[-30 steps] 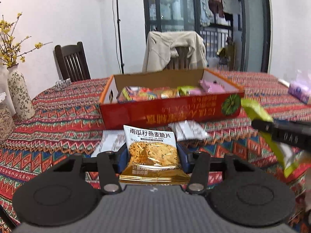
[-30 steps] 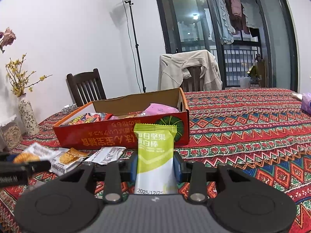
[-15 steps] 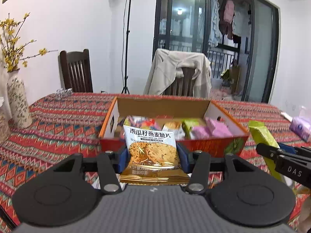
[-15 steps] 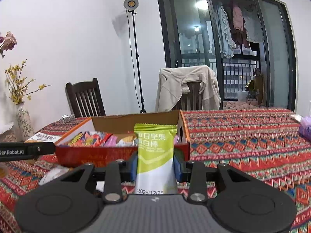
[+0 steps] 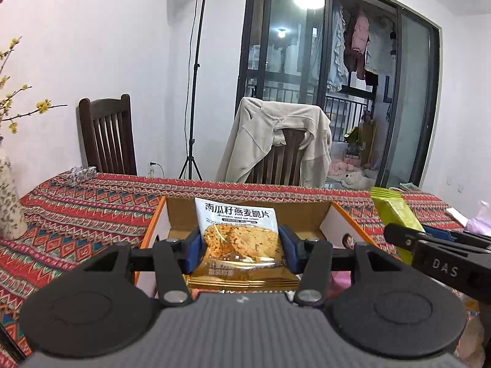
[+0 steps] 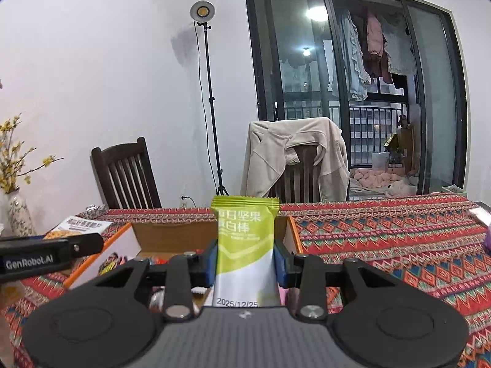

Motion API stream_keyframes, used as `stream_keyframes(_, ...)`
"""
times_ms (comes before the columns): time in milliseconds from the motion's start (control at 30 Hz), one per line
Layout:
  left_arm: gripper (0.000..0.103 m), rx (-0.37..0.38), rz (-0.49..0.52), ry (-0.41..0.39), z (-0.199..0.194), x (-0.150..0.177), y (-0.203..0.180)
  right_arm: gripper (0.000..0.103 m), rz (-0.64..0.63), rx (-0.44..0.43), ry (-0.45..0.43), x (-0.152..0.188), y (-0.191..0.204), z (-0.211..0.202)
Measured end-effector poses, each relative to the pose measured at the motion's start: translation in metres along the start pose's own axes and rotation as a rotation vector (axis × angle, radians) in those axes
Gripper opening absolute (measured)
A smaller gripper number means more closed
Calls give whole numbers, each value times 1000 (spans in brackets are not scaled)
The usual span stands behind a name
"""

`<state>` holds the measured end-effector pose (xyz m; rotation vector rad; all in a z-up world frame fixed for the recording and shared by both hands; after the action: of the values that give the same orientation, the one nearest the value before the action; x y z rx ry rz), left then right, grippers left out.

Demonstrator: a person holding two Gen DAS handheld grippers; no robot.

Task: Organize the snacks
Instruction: 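Carry both snacks into the cardboard box and open both grippers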

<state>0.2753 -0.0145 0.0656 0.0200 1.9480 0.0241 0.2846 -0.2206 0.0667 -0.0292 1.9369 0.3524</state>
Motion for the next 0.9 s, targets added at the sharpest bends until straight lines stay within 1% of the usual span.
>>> stream_keyframes(233, 52, -12, -47, 6, 45, -9, 11, 35, 24, 12, 13, -16, 10, 59)
stream_keyframes(367, 52, -29, -85, 32, 71, -4, 27, 35, 35, 13, 7, -18, 12, 87)
stream_keyframes(467, 52, -50, -89, 73, 86, 9, 37, 35, 41, 3, 7, -7, 9, 98)
stream_keyframes(500, 52, -51, -96, 84, 90, 12, 39, 35, 28, 3, 22, -2, 8, 103)
stream_keyframes(733, 52, -40, -66, 93, 95, 23, 33, 37, 28, -4, 93, 11, 2, 120)
stream_keyframes(767, 55, -44, -71, 94, 94, 24, 34, 40, 30, -1, 103, 12, 1, 121)
stream_keyframes(800, 58, -46, -76, 92, 94, 25, 34, 41, 36, -2, 107, 13, 0, 120)
stream_keyframes(833, 72, -50, -84, 91, 94, 25, 36, 45, 44, 1, 102, 13, -1, 120)
stream_keyframes(867, 89, -61, -90, 87, 93, 25, 37, 61, 53, 2, 99, 12, -3, 119)
stream_keyframes(900, 99, -78, -93, 73, 90, 24, 38, 70, 62, 5, 92, 11, -5, 118)
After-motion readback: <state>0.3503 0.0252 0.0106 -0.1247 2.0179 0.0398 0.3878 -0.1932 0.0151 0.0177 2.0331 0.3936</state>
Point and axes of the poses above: each gripper's, at about its wrist camera, not at the fingertips, and z roughly the way its jaws point, y to its left, x to its underside, the point moved 6 cm from there along z, roughly the way its jaws point, and after that the axes turned 7 degrees about z, right-handed, at the moved point
